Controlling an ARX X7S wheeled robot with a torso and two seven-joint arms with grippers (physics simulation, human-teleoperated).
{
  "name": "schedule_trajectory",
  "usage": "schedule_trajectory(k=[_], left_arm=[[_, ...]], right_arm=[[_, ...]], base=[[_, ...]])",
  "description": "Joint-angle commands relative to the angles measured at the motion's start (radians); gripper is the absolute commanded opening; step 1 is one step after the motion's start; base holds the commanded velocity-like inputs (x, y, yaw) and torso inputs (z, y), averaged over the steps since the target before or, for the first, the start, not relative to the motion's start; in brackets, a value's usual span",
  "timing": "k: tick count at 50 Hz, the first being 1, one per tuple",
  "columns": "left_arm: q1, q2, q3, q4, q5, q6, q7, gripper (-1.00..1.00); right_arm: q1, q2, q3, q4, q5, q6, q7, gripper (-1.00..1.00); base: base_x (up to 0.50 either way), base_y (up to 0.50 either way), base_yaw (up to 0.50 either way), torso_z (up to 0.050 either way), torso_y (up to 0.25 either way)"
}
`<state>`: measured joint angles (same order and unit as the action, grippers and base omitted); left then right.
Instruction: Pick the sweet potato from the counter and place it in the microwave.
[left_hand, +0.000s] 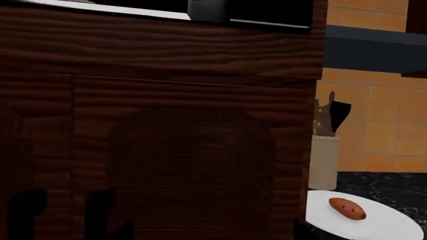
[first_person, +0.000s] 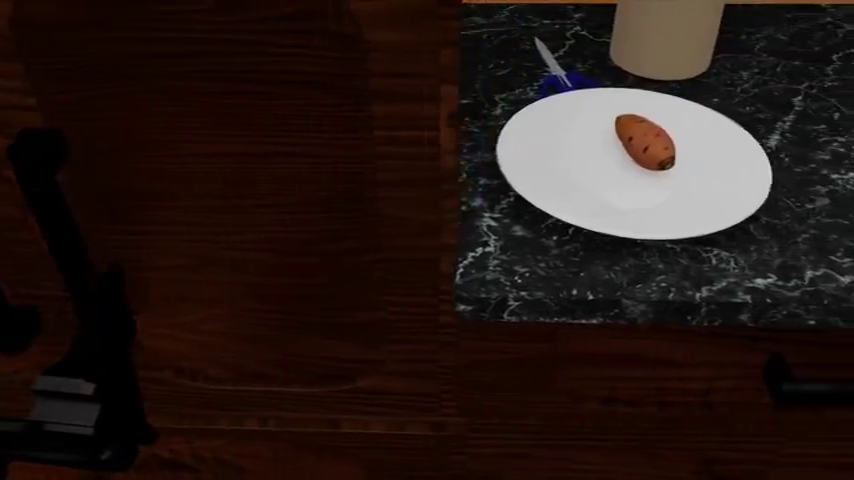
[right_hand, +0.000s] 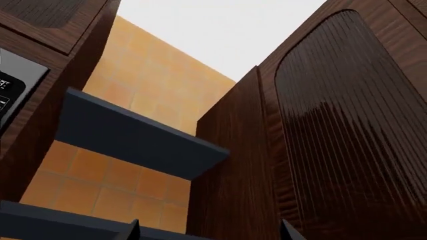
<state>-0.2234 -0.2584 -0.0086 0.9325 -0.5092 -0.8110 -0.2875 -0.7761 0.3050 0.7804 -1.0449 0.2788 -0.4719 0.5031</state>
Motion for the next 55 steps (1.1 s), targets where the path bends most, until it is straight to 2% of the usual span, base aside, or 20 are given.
schedule_trajectory(k=[1, 9, 16, 39, 51, 55], left_arm=[[-0.003, -0.005, 0.002, 0.005, -0.019, -0.009, -0.01, 1.0], [0.007, -0.009, -0.003, -0.002, -0.026, 0.003, -0.011, 1.0], [0.009, -0.011, 0.005, -0.002, -0.028, 0.008, -0.016, 1.0], [0.012, -0.021, 0.019, -0.004, -0.044, 0.018, -0.03, 1.0], [0.013, -0.028, 0.024, -0.007, -0.051, 0.025, -0.035, 1.0], [0.019, -0.031, 0.024, -0.011, -0.049, 0.034, -0.035, 1.0]], right_arm=[[-0.009, 0.01, -0.007, -0.002, -0.001, -0.009, 0.006, 1.0], [-0.009, 0.046, -0.025, -0.002, -0.013, 0.007, 0.035, 1.0], [-0.009, 0.023, -0.022, -0.002, -0.009, -0.004, 0.013, 1.0], [-0.009, 0.047, -0.05, -0.002, -0.03, 0.008, 0.025, 1.0], [-0.009, 0.105, -0.068, -0.002, -0.04, 0.039, 0.06, 1.0], [-0.009, 0.14, -0.083, -0.002, -0.049, 0.066, 0.076, 1.0]], base=[[0.0, -0.5, 0.0, 0.0, 0.0], [0.0, -0.5, 0.0, 0.0, 0.0], [0.0, -0.5, 0.0, 0.0, 0.0], [0.0, -0.5, 0.0, 0.0, 0.0], [0.0, -0.5, 0.0, 0.0, 0.0], [0.0, 0.0, 0.0, 0.0, 0.0]])
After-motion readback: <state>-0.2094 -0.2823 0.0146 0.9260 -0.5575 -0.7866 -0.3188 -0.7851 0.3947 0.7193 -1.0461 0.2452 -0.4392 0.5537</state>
